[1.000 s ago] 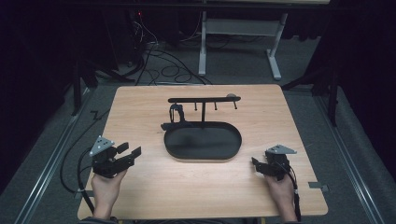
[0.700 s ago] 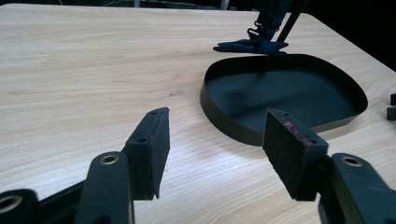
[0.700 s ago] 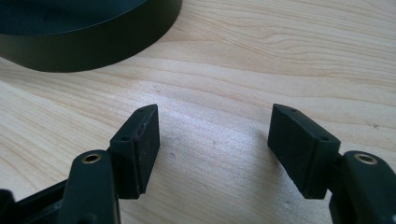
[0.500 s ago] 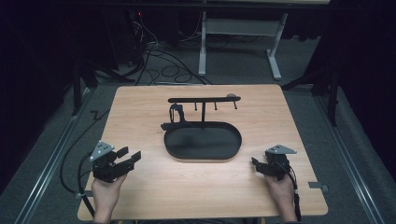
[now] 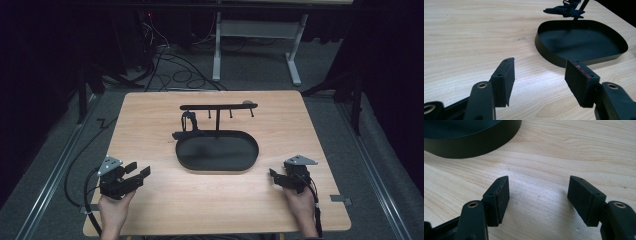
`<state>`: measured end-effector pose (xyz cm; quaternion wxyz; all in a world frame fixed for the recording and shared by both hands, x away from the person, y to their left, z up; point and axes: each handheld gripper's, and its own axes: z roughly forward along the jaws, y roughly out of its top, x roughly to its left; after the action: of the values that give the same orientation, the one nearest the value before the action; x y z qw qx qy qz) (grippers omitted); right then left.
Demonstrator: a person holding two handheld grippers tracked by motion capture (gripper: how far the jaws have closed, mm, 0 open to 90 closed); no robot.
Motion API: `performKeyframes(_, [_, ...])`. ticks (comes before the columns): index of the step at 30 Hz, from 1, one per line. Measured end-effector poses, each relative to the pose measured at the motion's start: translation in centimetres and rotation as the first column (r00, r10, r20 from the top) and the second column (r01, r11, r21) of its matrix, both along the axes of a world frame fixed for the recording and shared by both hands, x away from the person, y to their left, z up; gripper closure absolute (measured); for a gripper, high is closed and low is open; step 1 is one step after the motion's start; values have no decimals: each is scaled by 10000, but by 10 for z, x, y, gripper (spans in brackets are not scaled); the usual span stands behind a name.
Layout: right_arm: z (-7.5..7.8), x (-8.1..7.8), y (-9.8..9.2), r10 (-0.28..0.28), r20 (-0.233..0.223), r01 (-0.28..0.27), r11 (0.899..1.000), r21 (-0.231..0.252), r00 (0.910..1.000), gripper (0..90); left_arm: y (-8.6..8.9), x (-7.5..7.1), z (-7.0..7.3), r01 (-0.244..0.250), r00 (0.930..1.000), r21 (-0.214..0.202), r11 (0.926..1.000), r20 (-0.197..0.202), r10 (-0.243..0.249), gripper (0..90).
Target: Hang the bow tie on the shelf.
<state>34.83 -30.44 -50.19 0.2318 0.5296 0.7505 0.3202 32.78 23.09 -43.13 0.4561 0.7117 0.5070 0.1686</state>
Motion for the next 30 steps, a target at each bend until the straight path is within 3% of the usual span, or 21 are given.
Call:
performKeyframes(14, [0,0,0,-13,-7,13,10000,-8,10000,356,4,-3,-17,-220,9992,152,9996,-328,224,416])
performKeyframes(30, [0,0,0,-10,-7,10,10000,-16,10000,356,-3,3,-37,-269,9981,496,9984,-541,296,414])
